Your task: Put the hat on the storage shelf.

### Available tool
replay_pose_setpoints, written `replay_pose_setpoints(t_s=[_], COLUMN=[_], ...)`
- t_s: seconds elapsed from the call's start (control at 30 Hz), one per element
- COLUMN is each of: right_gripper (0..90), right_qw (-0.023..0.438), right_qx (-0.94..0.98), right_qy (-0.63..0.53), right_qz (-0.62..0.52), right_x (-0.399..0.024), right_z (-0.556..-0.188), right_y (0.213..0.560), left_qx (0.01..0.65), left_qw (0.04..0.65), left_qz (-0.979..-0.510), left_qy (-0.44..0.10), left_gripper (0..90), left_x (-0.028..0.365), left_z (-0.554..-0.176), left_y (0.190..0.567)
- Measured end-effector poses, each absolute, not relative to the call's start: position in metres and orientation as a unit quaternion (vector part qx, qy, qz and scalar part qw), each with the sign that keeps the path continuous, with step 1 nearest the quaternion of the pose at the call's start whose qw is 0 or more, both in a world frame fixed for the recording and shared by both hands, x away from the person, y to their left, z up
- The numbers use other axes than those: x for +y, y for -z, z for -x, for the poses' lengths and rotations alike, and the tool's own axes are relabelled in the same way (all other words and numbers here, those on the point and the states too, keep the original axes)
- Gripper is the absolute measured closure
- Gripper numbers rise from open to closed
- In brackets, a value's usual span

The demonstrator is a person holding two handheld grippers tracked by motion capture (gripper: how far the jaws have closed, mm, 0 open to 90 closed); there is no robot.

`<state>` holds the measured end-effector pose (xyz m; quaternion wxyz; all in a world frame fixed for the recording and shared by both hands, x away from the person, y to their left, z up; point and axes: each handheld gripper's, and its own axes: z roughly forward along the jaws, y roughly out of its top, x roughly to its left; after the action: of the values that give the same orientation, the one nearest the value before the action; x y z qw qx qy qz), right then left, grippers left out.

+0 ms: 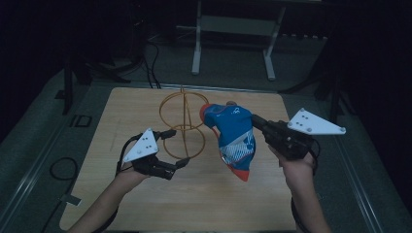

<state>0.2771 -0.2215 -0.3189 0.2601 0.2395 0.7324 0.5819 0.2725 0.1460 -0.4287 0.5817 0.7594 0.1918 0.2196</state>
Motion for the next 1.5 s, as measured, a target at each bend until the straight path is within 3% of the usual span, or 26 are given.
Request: replay_pose_setpoints(t_s=[0.13, 0.4, 0.7, 1.17, 1.5], right_gripper=[90.0, 90.0, 90.0, 90.0, 90.0], right_qw=[0.263, 0.271, 0.272, 0.233, 0.200], right_qx=[0.731, 0.731, 0.739, 0.777, 0.797], right_qy=[-0.582, -0.583, -0.573, -0.542, -0.524], right_qz=[-0.238, -0.230, -0.225, -0.219, -0.224], right_x=[-0.215, -0.192, -0.160, -0.072, -0.041], right_z=[-0.284, -0.301, -0.328, -0.381, -0.401], right_y=[0.311, 0.294, 0.282, 0.283, 0.300], left_qx=[0.229, 0.292, 0.327, 0.328, 0.334], left_qw=[0.575, 0.542, 0.526, 0.534, 0.543], left_qz=[-0.753, -0.736, -0.729, -0.721, -0.714], left_qy=[-0.225, -0.281, -0.291, -0.293, -0.288], left_gripper=[2.2, 2.1, 2.2, 2.2, 2.2], left_x=[0.158, 0.178, 0.186, 0.189, 0.194], left_z=[-0.270, -0.258, -0.246, -0.244, -0.245], left_y=[0.445, 0.493, 0.533, 0.539, 0.541])
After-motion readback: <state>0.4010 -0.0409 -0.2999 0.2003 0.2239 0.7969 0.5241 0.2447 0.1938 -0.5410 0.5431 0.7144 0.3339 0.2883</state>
